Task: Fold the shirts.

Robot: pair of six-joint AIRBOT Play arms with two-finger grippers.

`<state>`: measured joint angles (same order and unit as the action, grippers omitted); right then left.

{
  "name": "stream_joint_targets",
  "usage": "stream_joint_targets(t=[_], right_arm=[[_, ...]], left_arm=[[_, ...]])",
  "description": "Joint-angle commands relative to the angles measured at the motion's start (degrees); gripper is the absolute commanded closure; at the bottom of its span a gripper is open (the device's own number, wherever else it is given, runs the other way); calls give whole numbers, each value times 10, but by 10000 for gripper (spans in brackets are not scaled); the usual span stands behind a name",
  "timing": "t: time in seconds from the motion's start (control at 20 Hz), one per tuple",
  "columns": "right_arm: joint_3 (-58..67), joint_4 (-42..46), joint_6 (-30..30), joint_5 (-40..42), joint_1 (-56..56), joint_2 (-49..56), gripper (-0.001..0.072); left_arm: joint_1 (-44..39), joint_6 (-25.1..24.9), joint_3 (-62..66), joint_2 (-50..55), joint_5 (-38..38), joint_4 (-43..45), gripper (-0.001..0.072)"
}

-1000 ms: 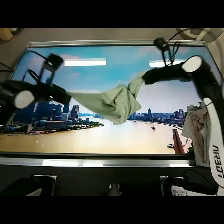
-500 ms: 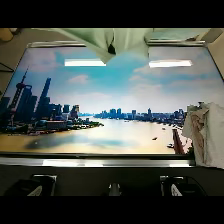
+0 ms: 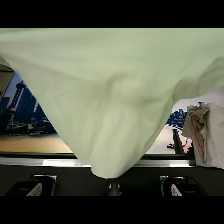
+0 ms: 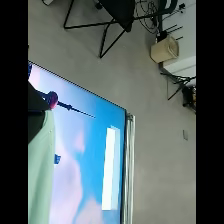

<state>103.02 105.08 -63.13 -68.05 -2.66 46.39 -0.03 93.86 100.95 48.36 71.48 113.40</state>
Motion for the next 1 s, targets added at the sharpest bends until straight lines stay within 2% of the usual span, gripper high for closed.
stream_joint_targets(t=[0.0, 0.25, 0.3, 0.45, 0.55, 0.7, 0.8, 0.85, 0.9, 0.95], right_arm=[[1, 30, -7, 11, 0, -1, 694], [1, -15, 2, 10, 0, -23, 694], [1, -27, 2, 10, 0, -28, 694], [1, -138, 2, 9, 0, -30, 694], [1, -223, 2, 1, 0, -18, 694], [-1, -273, -15, -61, 0, 21, 694], [-14, -308, -51, -62, 0, 62, 694], [-21, -335, -64, -39, 0, 87, 694], [-24, -361, -78, -10, 0, 114, 694], [-24, -383, -102, 28, 0, 144, 694]], left_arm=[[17, 9, -21, -10, -32, 6, 679], [17, 33, -20, -31, -127, -13, 680], [17, 52, -19, -33, -144, -13, 680], [17, 114, -19, -33, -223, -16, 680], [17, 138, -19, -26, -283, -25, 680], [17, 149, -19, 8, -334, -25, 680], [22, 169, -19, 55, -419, -24, 680], [32, 212, -19, 87, -500, -24, 680], [38, 283, -15, 123, -578, -24, 681], [42, 349, -4, 158, -614, -24, 681]])
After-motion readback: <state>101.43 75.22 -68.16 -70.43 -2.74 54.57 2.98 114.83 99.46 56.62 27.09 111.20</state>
